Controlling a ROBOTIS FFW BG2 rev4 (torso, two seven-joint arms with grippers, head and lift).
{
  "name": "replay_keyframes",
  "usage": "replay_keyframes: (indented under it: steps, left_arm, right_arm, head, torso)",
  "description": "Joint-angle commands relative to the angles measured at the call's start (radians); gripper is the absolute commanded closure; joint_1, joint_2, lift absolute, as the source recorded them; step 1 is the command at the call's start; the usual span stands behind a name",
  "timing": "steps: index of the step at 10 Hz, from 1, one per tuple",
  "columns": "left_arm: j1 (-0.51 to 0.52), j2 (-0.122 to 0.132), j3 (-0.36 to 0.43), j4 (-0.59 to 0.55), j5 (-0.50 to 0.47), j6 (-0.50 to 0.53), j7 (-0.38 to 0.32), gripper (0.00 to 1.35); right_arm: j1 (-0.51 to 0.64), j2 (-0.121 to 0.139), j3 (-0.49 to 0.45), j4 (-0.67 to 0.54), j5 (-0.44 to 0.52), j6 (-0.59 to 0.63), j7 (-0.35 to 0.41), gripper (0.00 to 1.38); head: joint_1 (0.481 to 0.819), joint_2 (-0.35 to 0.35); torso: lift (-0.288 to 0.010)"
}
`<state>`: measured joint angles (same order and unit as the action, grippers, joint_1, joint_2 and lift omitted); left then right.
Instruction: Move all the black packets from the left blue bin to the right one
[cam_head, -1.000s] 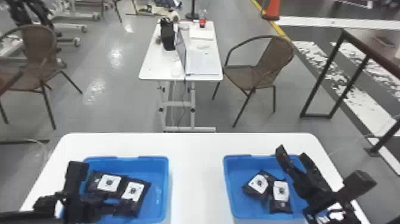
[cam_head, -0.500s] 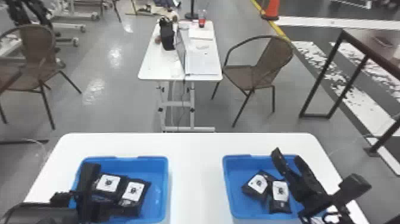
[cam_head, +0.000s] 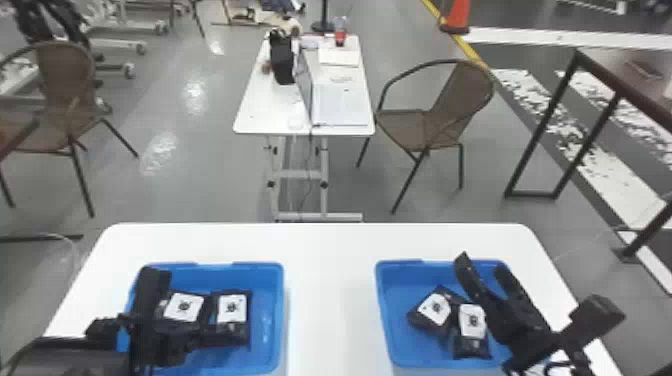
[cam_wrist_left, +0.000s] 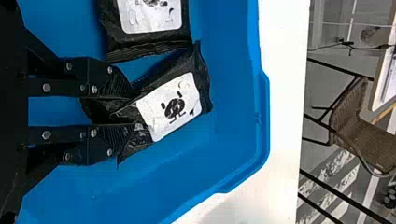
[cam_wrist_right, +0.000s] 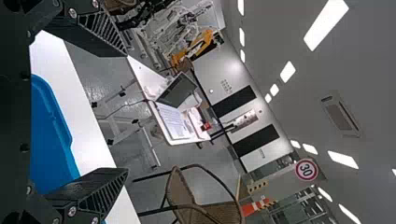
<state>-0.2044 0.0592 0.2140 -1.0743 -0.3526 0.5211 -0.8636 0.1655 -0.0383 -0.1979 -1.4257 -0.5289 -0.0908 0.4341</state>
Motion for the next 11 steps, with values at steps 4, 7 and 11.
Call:
replay_keyframes:
  steps: [4,7,11]
  left_arm:
    - [0.135,-0.002,0.016,-0.216,0.182,-0.047,-0.009,1.2]
    - [0.126,0.005,-0.058,-0.372,0.219,-0.059,-0.147,1.2]
    - [-0.033,0.031,-0.265,-0.355,0.092,-0.274,-0.302,1.19]
  right_arm:
    - [0.109,0.008,-0.003,-0.209,0.287,-0.001,-0.005,0.15]
    - [0.157,0.039,-0.001,-0.249,0.308,0.002,-0.003,0.14]
    - [0.109,0.039,0.015,-0.236,0.227,0.033,0.046,0.15]
  head:
    - [0.695,-0.063]
    - [0.695,-0.065]
    - [0.695,-0.156]
  torso:
    - [0.0]
    - [0.0]
    - [0.0]
